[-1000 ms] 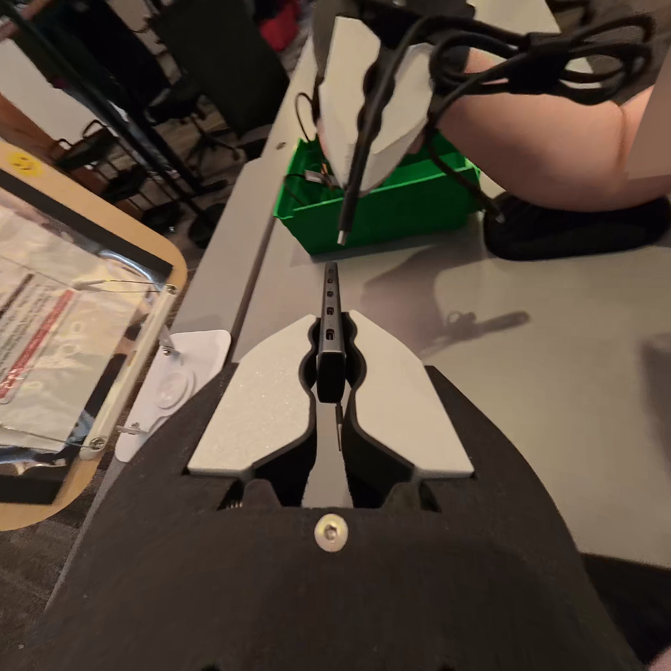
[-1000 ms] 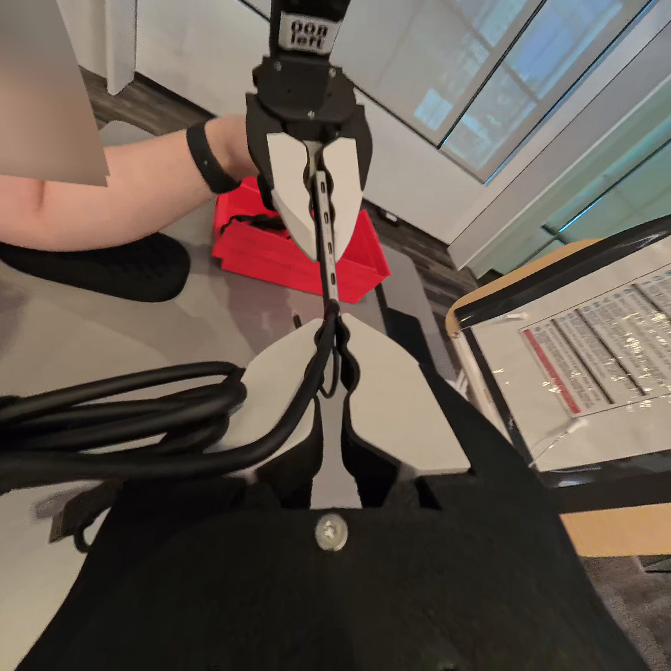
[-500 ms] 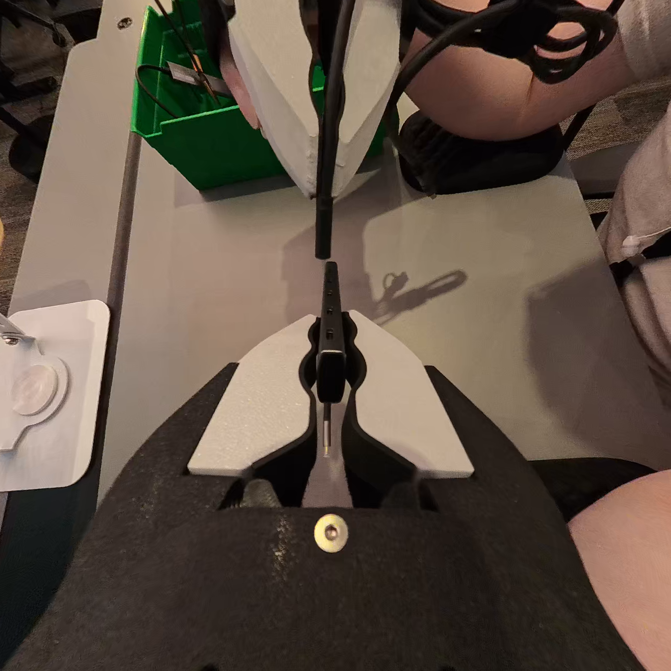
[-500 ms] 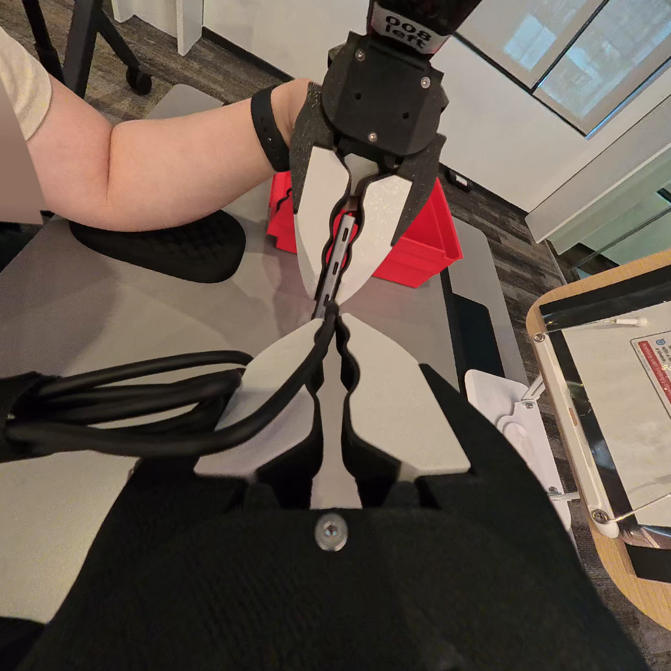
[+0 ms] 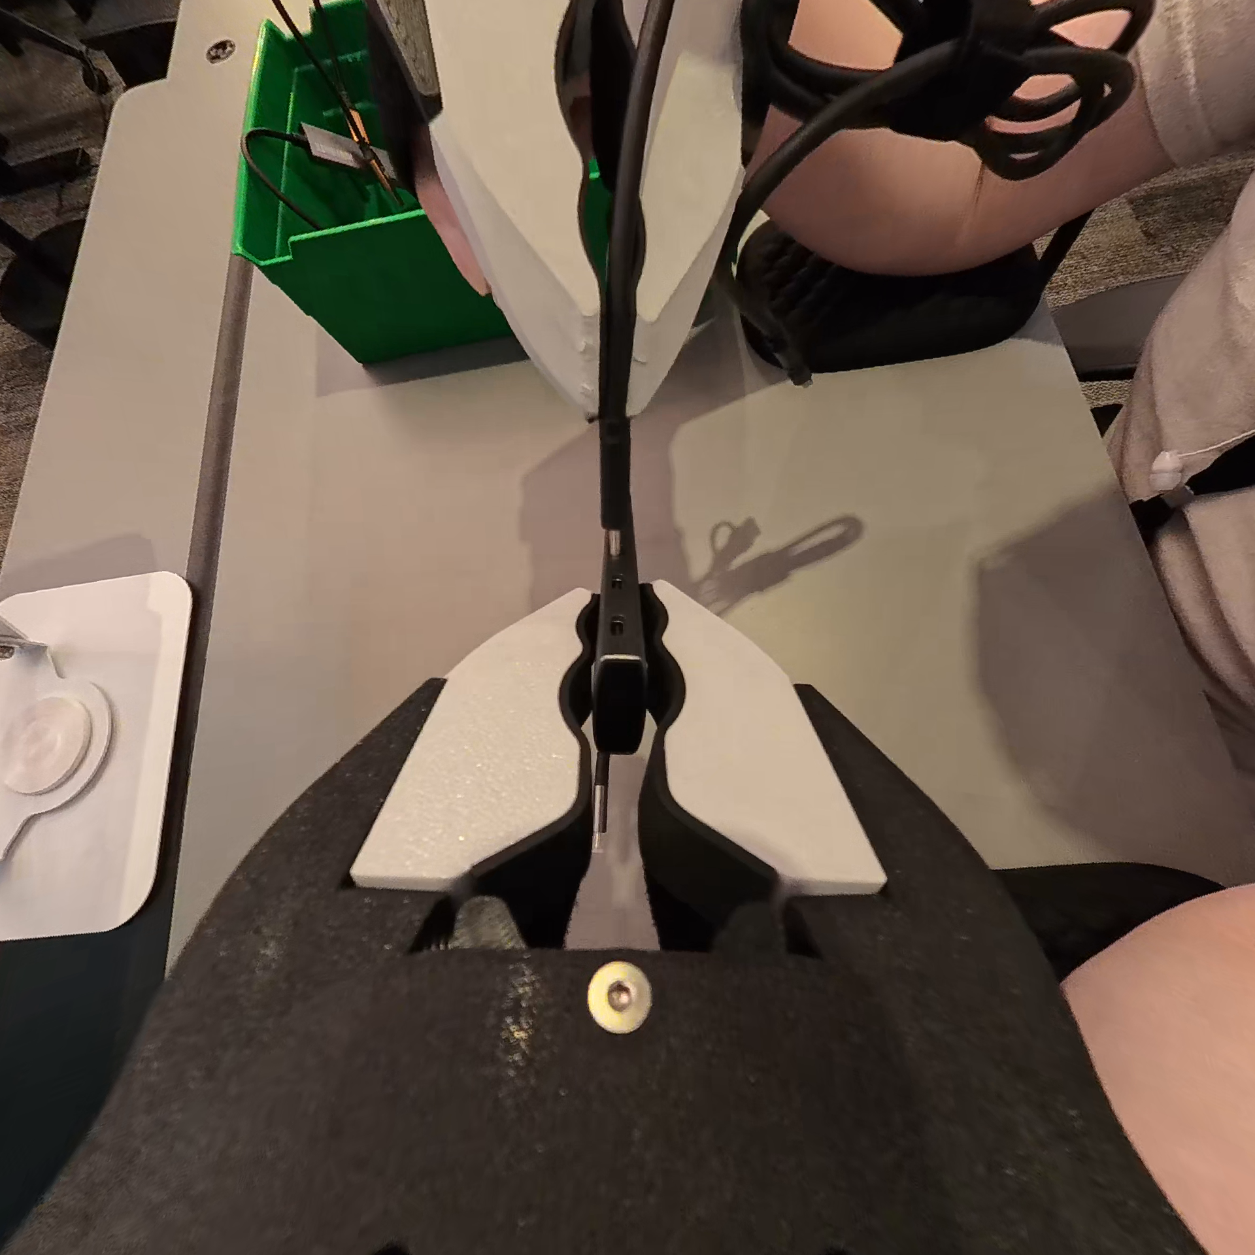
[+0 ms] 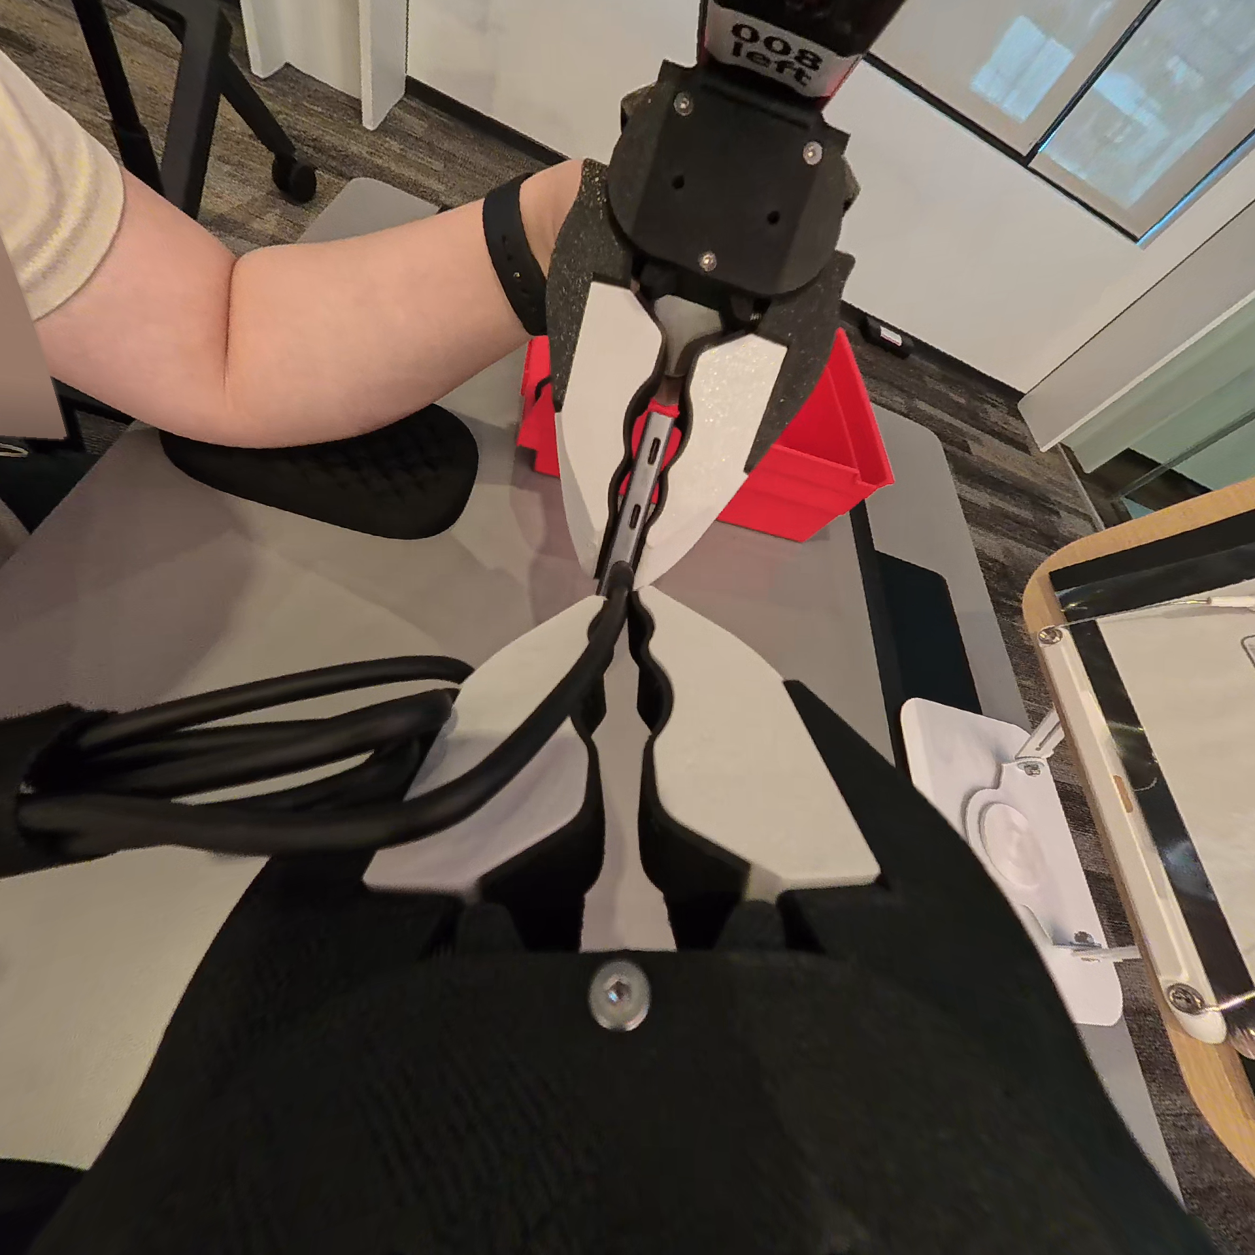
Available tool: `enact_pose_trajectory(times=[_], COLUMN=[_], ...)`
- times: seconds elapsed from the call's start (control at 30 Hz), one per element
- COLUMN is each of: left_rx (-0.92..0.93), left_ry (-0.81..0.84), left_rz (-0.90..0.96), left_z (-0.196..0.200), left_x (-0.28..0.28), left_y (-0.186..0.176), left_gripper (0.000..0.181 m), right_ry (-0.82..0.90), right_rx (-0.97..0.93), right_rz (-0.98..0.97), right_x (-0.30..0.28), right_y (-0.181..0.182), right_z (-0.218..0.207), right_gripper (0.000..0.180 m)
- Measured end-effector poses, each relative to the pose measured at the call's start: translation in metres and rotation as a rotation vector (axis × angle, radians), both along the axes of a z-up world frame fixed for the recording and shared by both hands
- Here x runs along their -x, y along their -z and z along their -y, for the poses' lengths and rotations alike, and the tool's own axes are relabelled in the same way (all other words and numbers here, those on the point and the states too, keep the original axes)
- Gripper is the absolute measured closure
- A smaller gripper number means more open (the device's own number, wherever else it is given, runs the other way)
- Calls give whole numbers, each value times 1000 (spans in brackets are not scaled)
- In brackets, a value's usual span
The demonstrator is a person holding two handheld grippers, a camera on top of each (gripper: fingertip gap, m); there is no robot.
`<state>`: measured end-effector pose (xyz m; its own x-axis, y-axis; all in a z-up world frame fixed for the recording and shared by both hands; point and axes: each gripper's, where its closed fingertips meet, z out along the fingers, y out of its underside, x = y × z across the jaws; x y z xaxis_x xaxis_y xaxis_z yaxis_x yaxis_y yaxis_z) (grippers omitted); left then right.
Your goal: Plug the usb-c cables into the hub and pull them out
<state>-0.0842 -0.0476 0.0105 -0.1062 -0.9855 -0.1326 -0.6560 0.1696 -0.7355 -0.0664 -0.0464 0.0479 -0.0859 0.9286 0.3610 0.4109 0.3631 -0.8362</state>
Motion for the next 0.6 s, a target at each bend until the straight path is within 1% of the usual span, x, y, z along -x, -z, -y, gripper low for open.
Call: enact_pose_trajectory(times=[0.4, 0.6], left_rx=[4, 76], left_ry=[-11, -13], left_rz=[15, 62], left_z=[-3, -2], left_x=[-1, -2], left_y=[-3, -12], left_gripper=[171, 172], right_ry=[15, 11], right_rx=[89, 163], right_rz=[-23, -86], right_x=[-1, -2], right_y=[0, -7], right_z=[-6, -7], right_gripper=[175, 175])
